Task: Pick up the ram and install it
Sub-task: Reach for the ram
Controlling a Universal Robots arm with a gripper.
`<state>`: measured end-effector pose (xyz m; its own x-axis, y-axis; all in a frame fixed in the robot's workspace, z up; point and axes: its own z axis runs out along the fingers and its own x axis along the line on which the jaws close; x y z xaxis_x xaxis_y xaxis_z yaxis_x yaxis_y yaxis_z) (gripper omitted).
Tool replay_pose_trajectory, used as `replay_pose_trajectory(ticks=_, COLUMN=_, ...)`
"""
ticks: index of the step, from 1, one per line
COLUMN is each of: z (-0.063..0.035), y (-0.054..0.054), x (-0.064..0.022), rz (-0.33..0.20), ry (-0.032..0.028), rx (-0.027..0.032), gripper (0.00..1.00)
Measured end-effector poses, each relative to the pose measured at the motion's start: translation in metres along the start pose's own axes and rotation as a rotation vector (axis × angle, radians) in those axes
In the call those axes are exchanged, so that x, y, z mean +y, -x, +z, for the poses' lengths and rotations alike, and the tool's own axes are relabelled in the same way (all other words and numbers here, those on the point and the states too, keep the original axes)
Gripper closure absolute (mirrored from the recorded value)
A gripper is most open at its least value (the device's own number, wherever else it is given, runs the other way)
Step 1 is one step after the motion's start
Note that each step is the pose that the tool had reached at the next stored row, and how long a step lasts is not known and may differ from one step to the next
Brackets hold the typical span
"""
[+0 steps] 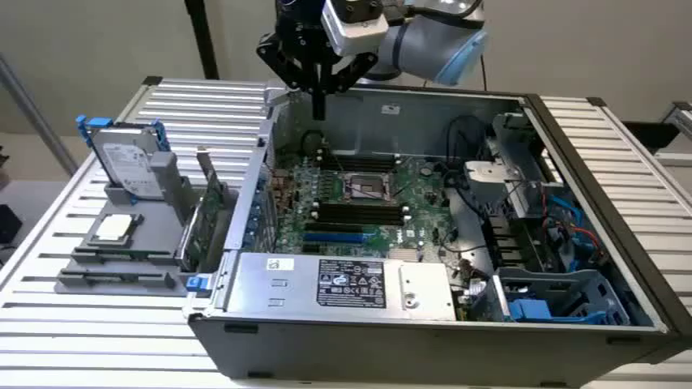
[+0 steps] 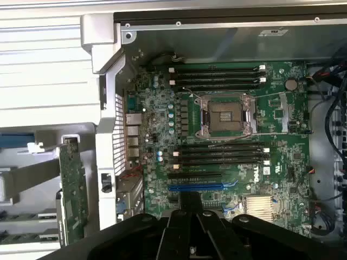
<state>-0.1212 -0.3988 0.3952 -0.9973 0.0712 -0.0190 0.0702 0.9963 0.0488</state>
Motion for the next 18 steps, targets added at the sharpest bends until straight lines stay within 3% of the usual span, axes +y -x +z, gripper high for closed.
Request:
replay_pose_trajectory(ticks=12, z=-0.001, y=0.0, x=-0.0001, rz=0.0, ry=-0.0003, rx=0.0001, gripper=1.0)
replay_pose_trajectory(ticks=18, z=-0.0018, y=-0.009, x=-0.0091, rz=0.0, ry=-0.0001, rx=0.0, gripper=1.0)
